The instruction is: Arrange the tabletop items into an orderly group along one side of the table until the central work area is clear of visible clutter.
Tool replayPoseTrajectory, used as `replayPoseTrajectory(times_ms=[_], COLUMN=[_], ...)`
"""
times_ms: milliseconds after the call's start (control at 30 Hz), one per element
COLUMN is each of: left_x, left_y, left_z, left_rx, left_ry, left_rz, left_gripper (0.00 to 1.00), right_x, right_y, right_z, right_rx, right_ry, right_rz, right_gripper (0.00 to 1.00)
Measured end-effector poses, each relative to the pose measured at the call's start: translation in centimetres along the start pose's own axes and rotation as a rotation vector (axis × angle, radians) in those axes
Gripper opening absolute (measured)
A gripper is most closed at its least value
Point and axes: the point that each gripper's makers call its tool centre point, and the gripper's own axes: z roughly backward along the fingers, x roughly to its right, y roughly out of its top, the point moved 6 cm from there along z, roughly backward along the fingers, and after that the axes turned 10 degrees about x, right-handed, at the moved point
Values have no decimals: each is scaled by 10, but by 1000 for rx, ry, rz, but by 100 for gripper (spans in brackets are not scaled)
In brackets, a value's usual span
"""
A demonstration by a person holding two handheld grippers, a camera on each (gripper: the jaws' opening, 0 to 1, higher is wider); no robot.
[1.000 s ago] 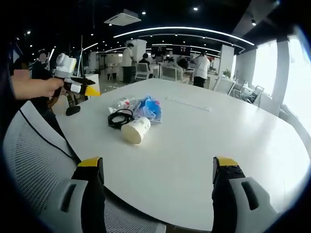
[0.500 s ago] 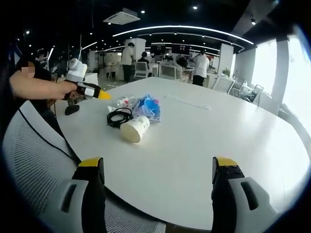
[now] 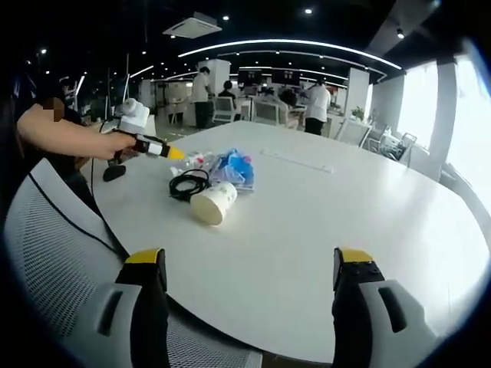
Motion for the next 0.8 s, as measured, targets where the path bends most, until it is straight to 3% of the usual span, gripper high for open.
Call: replayPoseTrajectory(times_ms=[133, 533, 800], left_x=[-4, -1, -7], left_y=[-7, -15, -28], left_z=[-9, -22, -35], left_rx=[-21, -38, -80], left_ry=[20, 1, -4], left_rz=[13, 26, 46], left_gripper=[83, 74, 72], right_x=[0, 1, -4], right_y=[0, -2, -4], right_z=[0, 0, -1], right_rx=[-2, -13, -21], right_ry=[2, -13, -11], right_rz=[0, -5, -6], right_gripper=[89, 87, 87])
